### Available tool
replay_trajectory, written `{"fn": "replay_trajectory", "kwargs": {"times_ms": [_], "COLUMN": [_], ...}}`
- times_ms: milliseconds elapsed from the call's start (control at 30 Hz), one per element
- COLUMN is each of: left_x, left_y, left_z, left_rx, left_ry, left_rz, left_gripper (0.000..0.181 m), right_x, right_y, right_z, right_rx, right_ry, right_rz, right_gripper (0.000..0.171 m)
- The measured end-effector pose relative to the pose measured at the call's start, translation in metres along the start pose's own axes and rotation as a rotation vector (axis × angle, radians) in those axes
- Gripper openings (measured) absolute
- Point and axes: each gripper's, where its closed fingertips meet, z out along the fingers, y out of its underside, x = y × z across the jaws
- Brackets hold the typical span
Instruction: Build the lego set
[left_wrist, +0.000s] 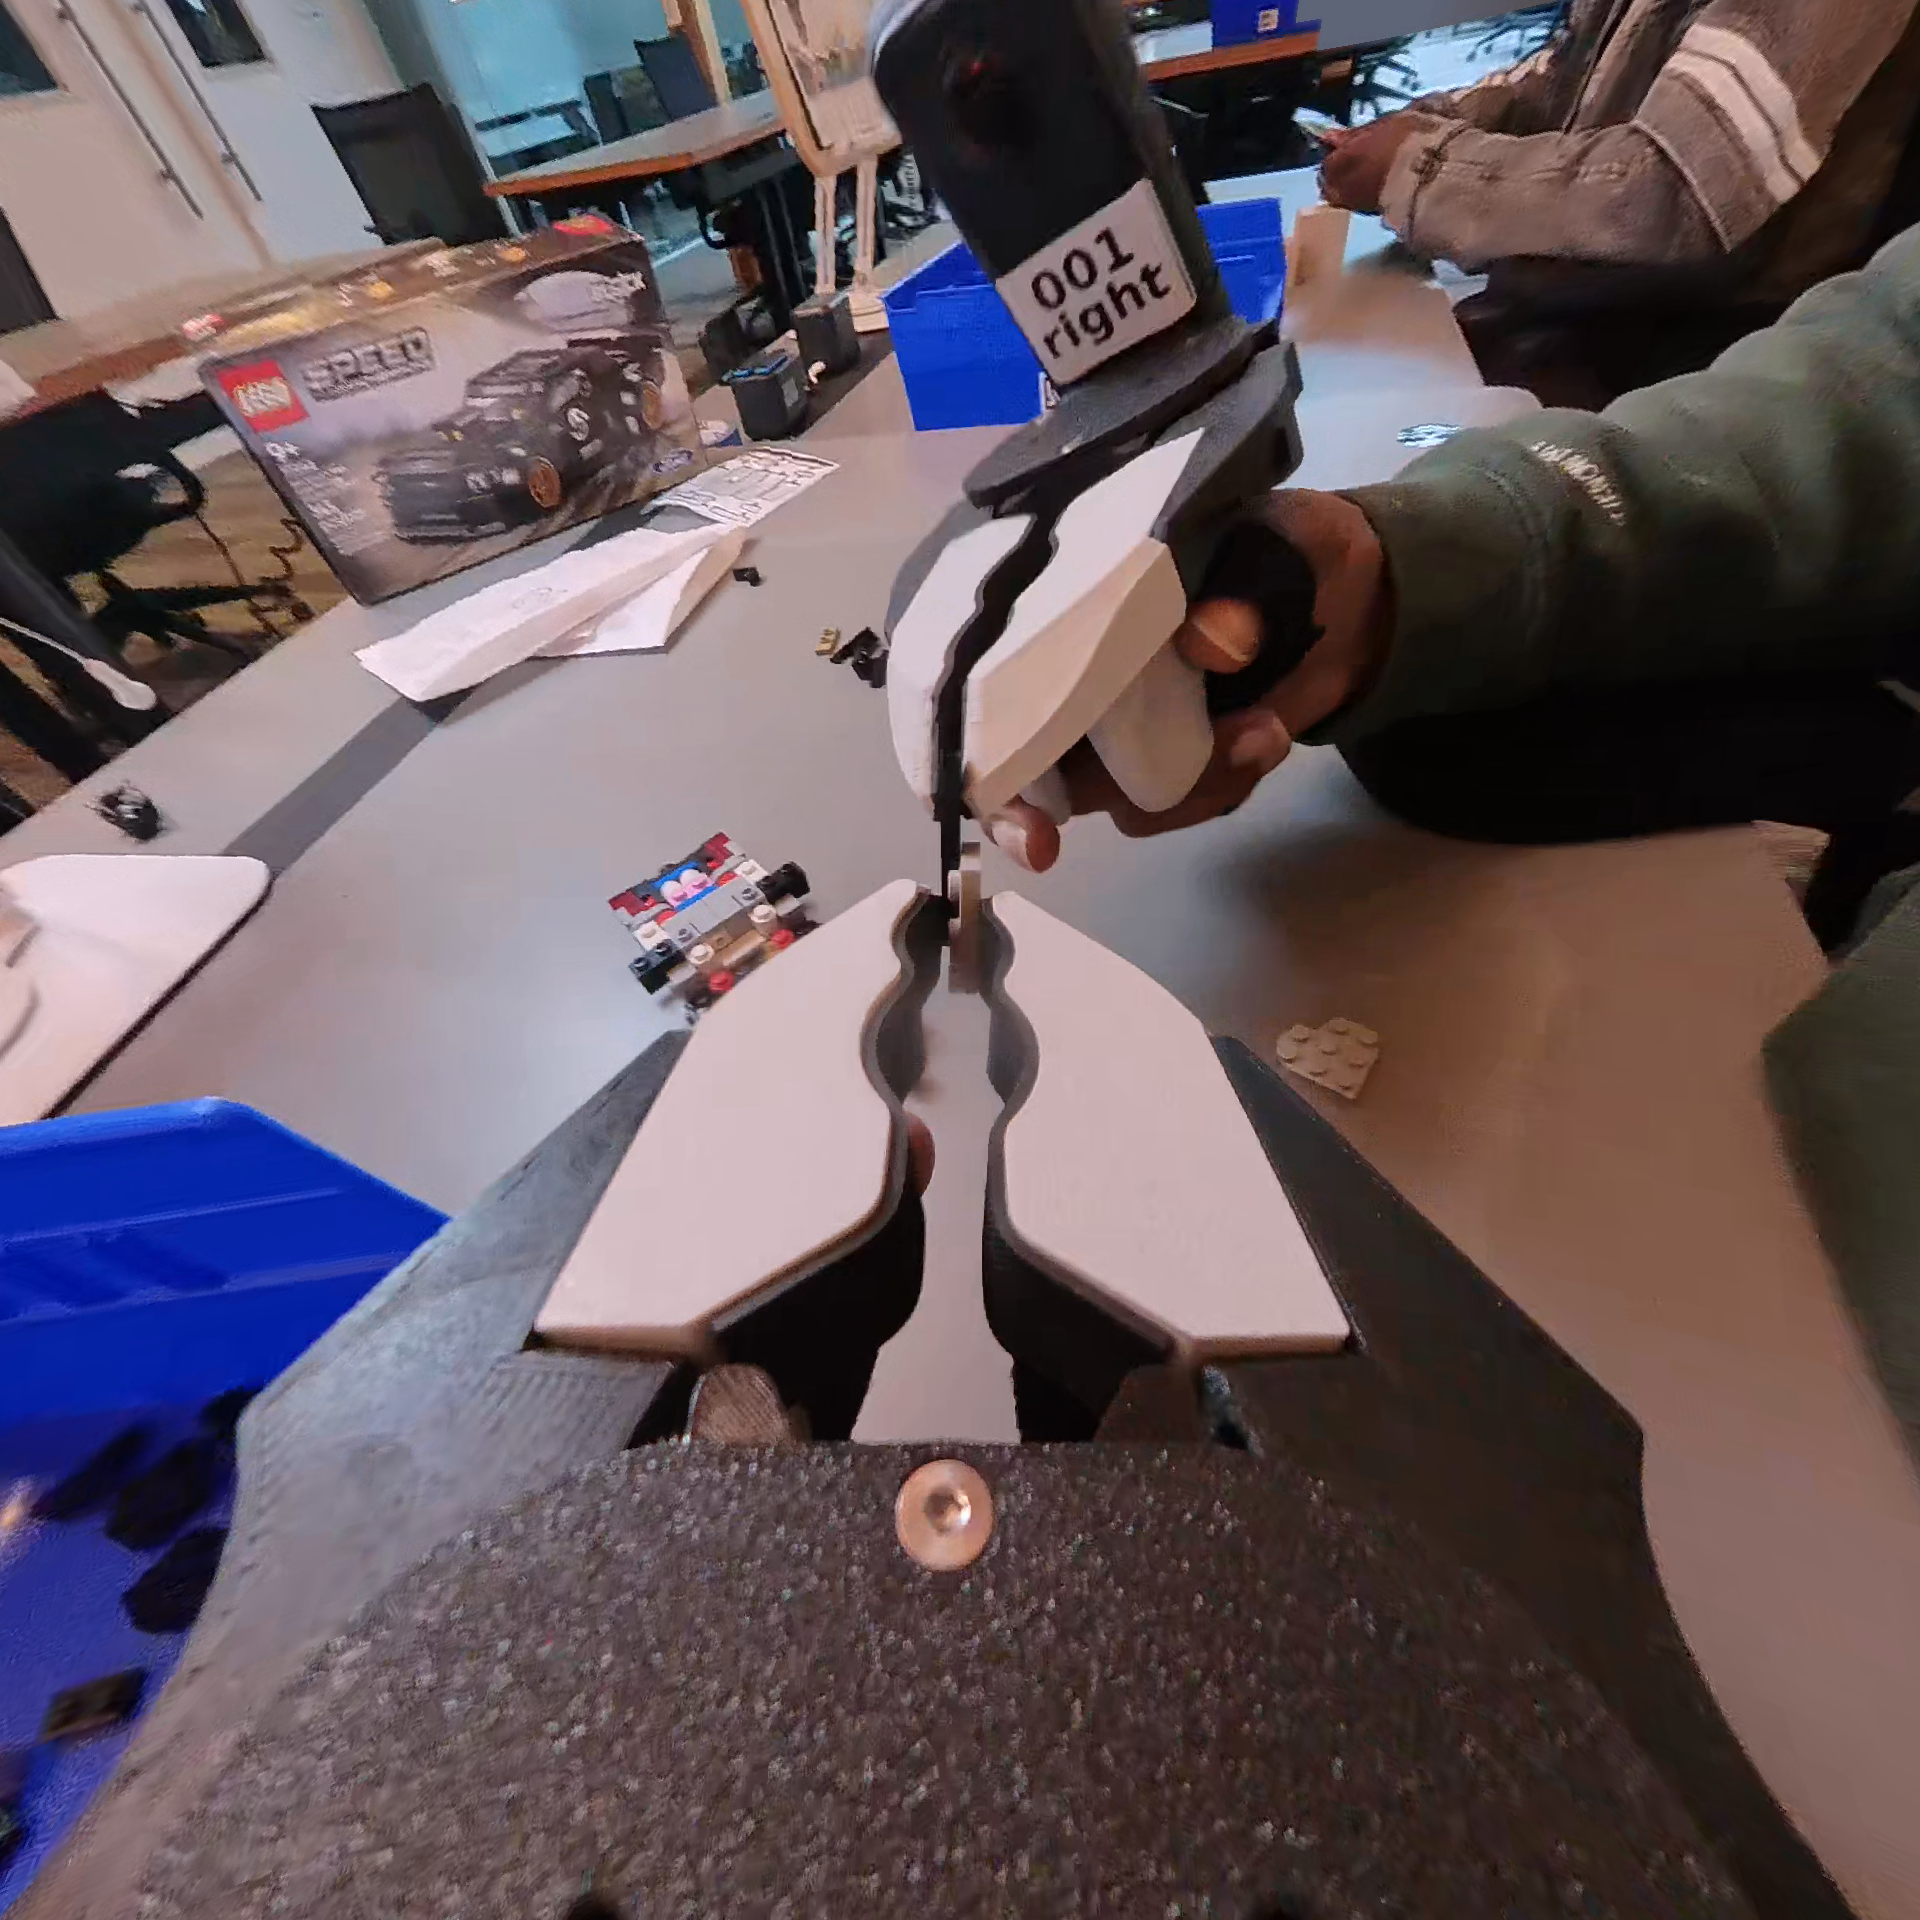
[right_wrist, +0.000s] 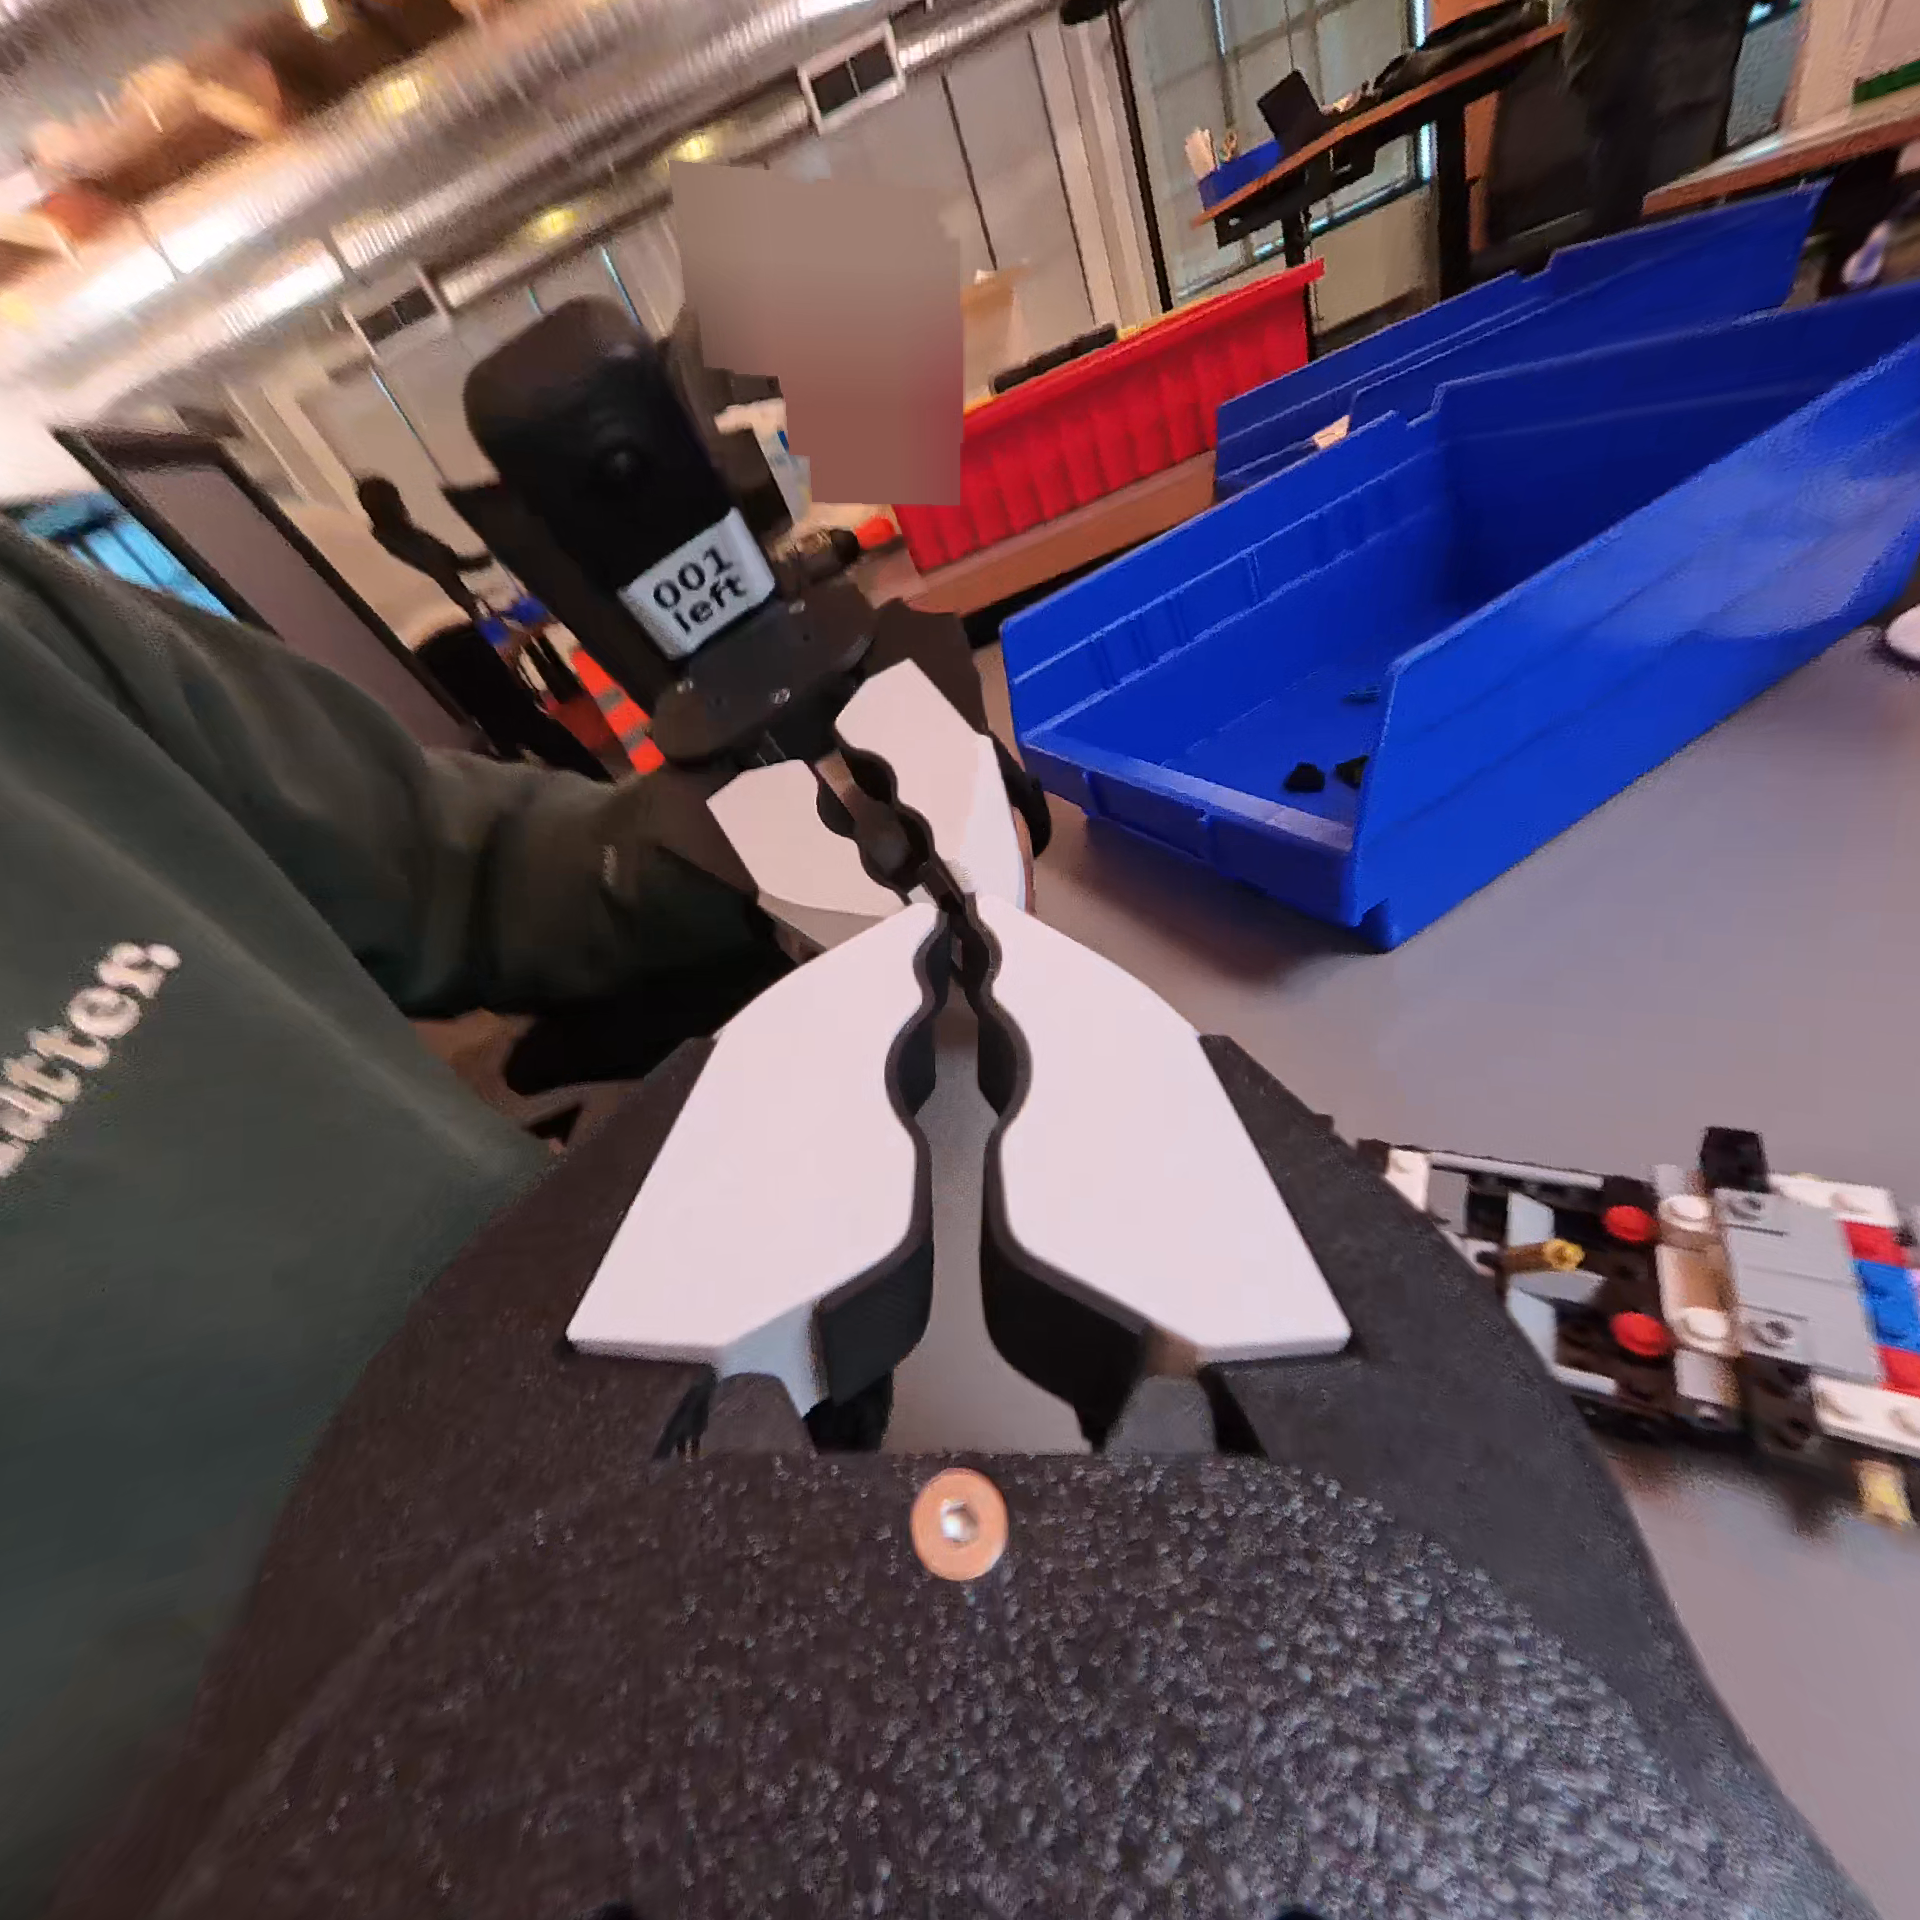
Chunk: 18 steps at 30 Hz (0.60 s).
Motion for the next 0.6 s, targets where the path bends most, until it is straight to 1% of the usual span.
{"fn": "replay_trajectory", "kwargs": {"times_ms": [100, 133, 167, 233, 367, 467, 600], "left_x": [0.005, 0.007, 0.009, 0.014, 0.019, 0.012, 0.008], "left_y": [0.002, 0.002, 0.004, 0.005, 0.001, -0.001, -0.006], "left_z": [0.0, 0.0, 0.001, 0.003, 0.0, -0.002, -0.002], "left_rx": [-0.01, -0.015, -0.025, -0.033, -0.004, 0.009, 0.015], "left_ry": [0.027, 0.037, 0.044, 0.063, 0.09, 0.015, -0.062], "left_rz": [0.01, 0.014, 0.016, 0.028, 0.026, 0.083, 0.161], "left_gripper": [0.007, 0.007, 0.007, 0.007, 0.008, 0.015, 0.009], "right_x": [-0.001, -0.004, -0.008, -0.011, -0.015, -0.013, -0.014], "right_y": [0.003, 0.004, 0.004, 0.009, 0.006, -0.004, -0.009], "right_z": [0.0, 0.001, 0.001, 0.003, 0.0, -0.006, -0.009], "right_rx": [-0.029, -0.029, -0.029, -0.06, -0.049, 0.001, 0.019], "right_ry": [0.023, 0.007, -0.013, -0.014, -0.013, 0.011, 0.061], "right_rz": [-0.086, -0.097, -0.104, -0.146, -0.184, -0.23, -0.333], "right_gripper": [0.01, 0.016, 0.016, 0.005, 0.003, 0.003, 0.003]}}
